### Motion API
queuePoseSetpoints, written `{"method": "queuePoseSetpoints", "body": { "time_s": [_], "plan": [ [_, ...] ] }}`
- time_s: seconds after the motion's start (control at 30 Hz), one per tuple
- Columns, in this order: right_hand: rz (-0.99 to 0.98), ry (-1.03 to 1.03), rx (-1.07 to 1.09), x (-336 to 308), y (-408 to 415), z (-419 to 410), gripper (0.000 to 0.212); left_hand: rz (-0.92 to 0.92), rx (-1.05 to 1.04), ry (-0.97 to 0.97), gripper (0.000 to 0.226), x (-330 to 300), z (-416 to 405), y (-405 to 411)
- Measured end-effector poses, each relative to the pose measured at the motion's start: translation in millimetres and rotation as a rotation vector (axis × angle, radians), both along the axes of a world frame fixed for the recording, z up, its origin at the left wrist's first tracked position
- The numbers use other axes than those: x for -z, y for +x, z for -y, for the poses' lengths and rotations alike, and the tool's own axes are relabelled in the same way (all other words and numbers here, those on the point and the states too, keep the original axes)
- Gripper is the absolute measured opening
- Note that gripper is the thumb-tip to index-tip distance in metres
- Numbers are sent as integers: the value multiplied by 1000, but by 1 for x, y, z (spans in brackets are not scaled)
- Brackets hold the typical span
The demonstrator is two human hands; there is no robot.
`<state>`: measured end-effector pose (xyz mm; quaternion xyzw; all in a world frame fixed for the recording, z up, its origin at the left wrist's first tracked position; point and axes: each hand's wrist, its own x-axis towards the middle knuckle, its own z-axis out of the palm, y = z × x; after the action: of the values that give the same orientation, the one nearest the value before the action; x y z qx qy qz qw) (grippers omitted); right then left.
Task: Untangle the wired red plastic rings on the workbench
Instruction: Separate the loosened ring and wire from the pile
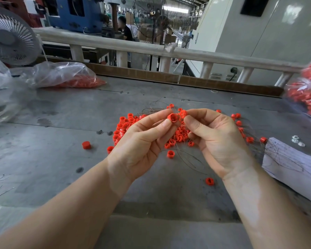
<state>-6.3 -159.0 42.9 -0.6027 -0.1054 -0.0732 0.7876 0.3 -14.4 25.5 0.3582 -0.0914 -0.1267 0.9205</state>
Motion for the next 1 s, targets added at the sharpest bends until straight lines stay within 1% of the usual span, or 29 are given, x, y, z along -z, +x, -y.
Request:
{"method": "queuePoseSetpoints", "body": {
  "time_s": [0.1, 0.17, 0.27, 0.3, 0.37, 0.47, 0.6, 0.73, 1.0],
  "plan": [
    [90, -62, 53, 1, 0, 0, 12, 7, 7, 5, 22, 0, 0, 0],
    [188, -178, 131, 1, -1, -1, 9, 7, 6, 9, 21, 1, 1, 0],
    [347, -415, 286, 1, -2, -2, 21, 9, -2, 16, 21, 0, 0, 0],
    [396, -484, 317, 1, -3, -2, 20, 15, -6, 20, 20, 0, 0, 0],
    [478, -576, 351, 1, -5, -4, 16, 26, -15, 30, 20, 1, 0, 0],
    [563, -675, 402, 2, -6, -5, 15, 43, -37, 43, 19, 1, 1, 0],
    [633, -758, 432, 4, -6, -4, 8, 75, -64, 66, 19, 2, 2, 0],
    [655, -799, 439, 6, -6, -3, 5, 93, -78, 77, 18, 2, 2, -1],
    [676, -770, 437, 7, -6, -3, 6, 120, -85, 104, 18, 2, 3, -1]
  ]
}}
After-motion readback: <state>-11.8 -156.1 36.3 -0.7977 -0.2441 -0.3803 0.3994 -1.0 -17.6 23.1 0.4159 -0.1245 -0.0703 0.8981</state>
